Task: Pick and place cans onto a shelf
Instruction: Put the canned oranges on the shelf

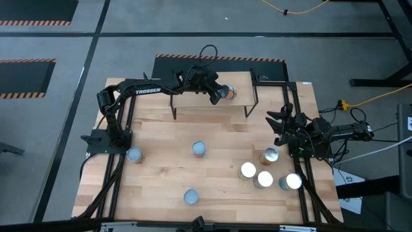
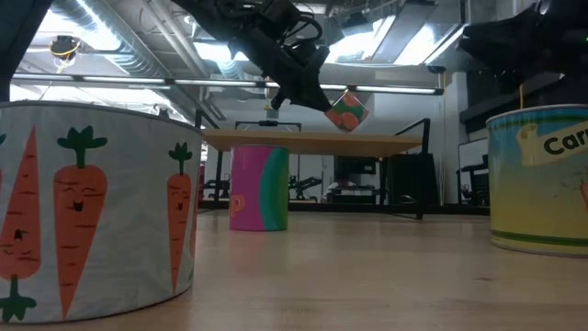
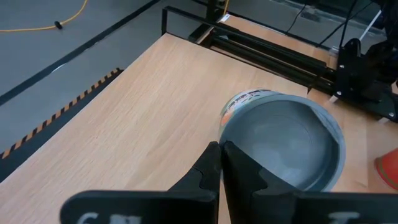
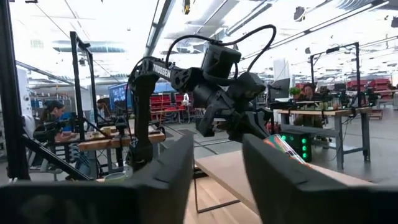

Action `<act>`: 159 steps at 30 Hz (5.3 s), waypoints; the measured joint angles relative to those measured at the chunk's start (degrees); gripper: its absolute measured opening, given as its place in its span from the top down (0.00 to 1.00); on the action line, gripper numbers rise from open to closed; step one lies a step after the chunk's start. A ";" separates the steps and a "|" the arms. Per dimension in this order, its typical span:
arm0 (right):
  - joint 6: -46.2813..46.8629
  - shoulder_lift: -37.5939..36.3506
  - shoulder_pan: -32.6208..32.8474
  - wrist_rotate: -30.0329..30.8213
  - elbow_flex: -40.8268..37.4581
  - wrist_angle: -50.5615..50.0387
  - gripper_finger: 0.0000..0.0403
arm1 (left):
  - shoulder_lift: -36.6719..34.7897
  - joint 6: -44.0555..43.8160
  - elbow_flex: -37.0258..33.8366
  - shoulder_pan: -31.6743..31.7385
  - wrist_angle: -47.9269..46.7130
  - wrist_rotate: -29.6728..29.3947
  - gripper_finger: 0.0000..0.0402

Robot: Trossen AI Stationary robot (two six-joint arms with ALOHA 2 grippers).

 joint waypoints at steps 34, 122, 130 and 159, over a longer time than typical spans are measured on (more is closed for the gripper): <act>-9.05 33.11 -14.33 13.73 24.83 -5.69 0.48 | -0.07 0.02 -0.02 0.00 0.01 -0.03 1.00; -10.70 60.88 -43.22 -12.62 48.98 -35.44 0.48 | 20.24 0.26 41.64 7.04 -34.11 -1.52 1.00; -10.74 62.07 -43.22 -12.62 48.98 -35.28 0.48 | 20.24 0.28 41.64 7.06 -34.96 -1.86 0.98; -10.74 62.07 -43.24 -12.60 48.98 -35.50 0.48 | 17.98 8.37 41.68 6.19 -31.98 -6.94 0.94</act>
